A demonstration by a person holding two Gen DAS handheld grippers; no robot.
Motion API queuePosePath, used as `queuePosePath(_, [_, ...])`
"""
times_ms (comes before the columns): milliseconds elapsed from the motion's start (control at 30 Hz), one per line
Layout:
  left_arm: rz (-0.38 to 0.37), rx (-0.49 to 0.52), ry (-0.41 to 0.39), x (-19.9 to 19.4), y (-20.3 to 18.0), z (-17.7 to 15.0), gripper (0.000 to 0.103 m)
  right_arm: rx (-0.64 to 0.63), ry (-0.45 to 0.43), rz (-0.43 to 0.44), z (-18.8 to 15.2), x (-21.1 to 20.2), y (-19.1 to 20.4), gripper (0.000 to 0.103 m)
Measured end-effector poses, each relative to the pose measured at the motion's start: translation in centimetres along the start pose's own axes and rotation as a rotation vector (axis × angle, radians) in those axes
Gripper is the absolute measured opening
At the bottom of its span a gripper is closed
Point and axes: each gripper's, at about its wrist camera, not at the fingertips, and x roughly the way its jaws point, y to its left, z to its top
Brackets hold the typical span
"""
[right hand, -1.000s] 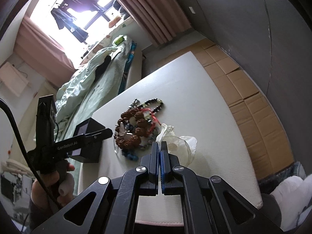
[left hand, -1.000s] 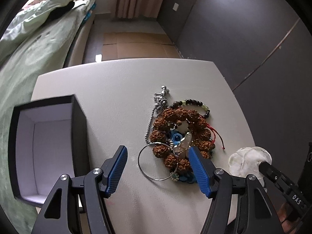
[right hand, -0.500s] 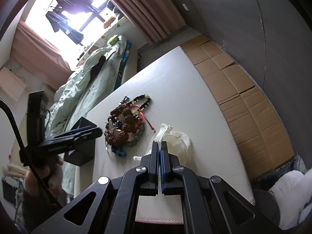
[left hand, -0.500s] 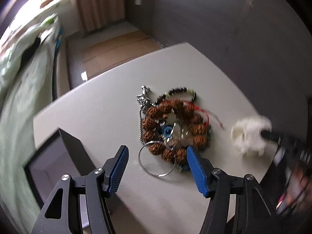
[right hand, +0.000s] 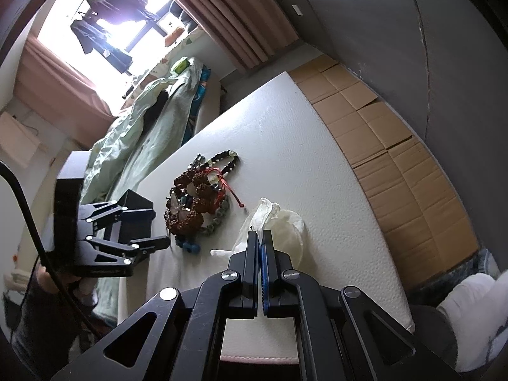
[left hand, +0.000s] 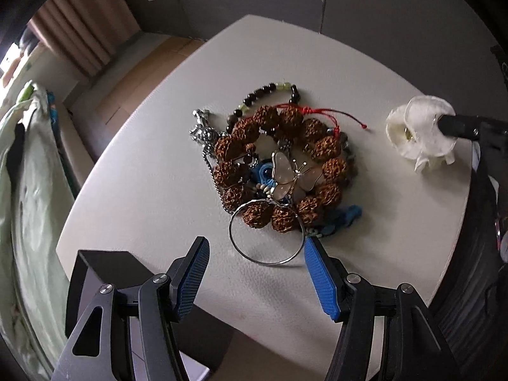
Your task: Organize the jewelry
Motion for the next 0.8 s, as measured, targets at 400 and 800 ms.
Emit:
queuePosePath(400, [-0.088,0.063,0.022,1.4,0.5,0.9,0.064,-0.034,0.001,0.025,0.1,-0.1,1.3,0.003])
queuePosePath(800, [-0.093,0.004,-0.061,-1.3,1.8,-0.2,0.052,-0.062,0.001,0.038,-0.1,-0.2,3.3,0.003])
